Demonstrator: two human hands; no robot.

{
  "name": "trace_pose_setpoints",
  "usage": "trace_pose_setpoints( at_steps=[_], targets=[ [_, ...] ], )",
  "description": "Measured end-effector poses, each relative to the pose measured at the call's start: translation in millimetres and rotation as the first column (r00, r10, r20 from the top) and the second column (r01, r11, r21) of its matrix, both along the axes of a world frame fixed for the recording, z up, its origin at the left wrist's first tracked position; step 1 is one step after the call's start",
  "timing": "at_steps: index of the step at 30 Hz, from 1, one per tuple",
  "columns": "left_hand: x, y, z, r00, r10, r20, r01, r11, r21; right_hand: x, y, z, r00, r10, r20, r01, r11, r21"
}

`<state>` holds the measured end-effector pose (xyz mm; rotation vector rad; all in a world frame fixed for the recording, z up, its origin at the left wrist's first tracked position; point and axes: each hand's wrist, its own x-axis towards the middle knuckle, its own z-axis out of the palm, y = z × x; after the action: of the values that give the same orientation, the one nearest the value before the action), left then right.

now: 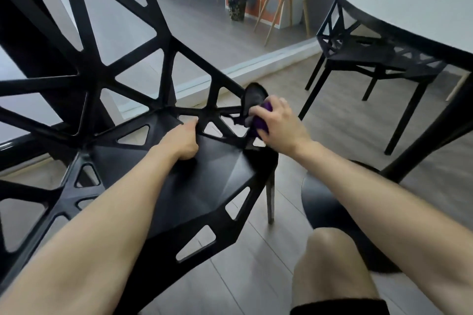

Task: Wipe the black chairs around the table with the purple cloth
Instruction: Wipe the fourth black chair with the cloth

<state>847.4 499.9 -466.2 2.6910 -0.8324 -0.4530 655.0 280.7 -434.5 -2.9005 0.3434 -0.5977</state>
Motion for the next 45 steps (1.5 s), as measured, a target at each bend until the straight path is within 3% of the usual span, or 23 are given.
trace_pose_setpoints(
  at_steps=[2, 4, 9, 12, 16, 19, 21, 25, 32, 34, 37, 38, 40, 42, 45],
  targets=[
    [-6, 1, 2, 1.000, 0.009, -0.005, -0.009, 1.000, -0.013, 11, -16, 5, 0.993, -0.113, 0.033, 0.109, 0.988, 0.114],
    [-17, 5, 6, 1.000, 0.025, 0.007, -0.025, 0.999, -0.033, 2, -2, -4, 0.992, -0.102, 0.067, 0.089, 0.979, 0.186],
    [-38, 36, 24, 0.997, 0.055, 0.059, -0.051, 0.997, -0.064, -71, 53, -39, 0.986, 0.124, 0.110, -0.147, 0.961, 0.234],
    [-59, 73, 38, 0.990, 0.103, 0.094, -0.095, 0.992, -0.087, -69, 79, -39, 0.963, 0.220, 0.158, -0.253, 0.938, 0.237],
    [-102, 133, 50, 0.963, 0.193, 0.187, -0.173, 0.978, -0.119, -59, 152, -26, 0.794, 0.592, 0.140, -0.608, 0.768, 0.202],
    [-125, 179, 51, 0.928, 0.248, 0.280, -0.219, 0.967, -0.132, -46, 155, -25, 0.679, 0.730, 0.082, -0.732, 0.664, 0.151],
    [-135, 202, 55, 0.899, 0.266, 0.348, -0.218, 0.961, -0.172, -44, 126, -24, 0.666, 0.744, 0.047, -0.742, 0.654, 0.148],
    [-145, 240, 54, 0.805, 0.341, 0.485, -0.212, 0.929, -0.302, -58, 75, -27, 0.725, 0.686, 0.058, -0.686, 0.713, 0.144],
    [-182, 279, 58, 0.702, 0.503, 0.504, -0.298, 0.850, -0.434, -25, 217, -19, 0.518, 0.855, -0.031, -0.847, 0.518, 0.123],
    [-188, 290, 67, 0.672, 0.533, 0.514, -0.334, 0.838, -0.431, -2, 245, -8, 0.532, 0.846, -0.039, -0.820, 0.526, 0.227],
    [-194, 298, 81, 0.620, 0.608, 0.497, -0.392, 0.788, -0.475, 28, 254, 13, 0.711, 0.702, 0.018, -0.568, 0.559, 0.604],
    [-196, 296, 84, 0.610, 0.624, 0.488, -0.389, 0.772, -0.503, 37, 253, 21, 0.784, 0.619, 0.042, -0.420, 0.480, 0.770],
    [-198, 284, 87, 0.614, 0.651, 0.446, -0.370, 0.737, -0.566, 52, 251, 38, 0.881, 0.472, 0.037, -0.095, 0.100, 0.990],
    [-194, 260, 89, 0.661, 0.654, 0.366, -0.371, 0.710, -0.598, 63, 249, 48, 0.918, 0.397, 0.007, 0.097, -0.241, 0.966],
    [-180, 218, 92, 0.807, 0.589, 0.037, -0.432, 0.632, -0.644, 75, 246, 53, 0.950, 0.304, 0.062, 0.095, -0.475, 0.875]
  ],
)
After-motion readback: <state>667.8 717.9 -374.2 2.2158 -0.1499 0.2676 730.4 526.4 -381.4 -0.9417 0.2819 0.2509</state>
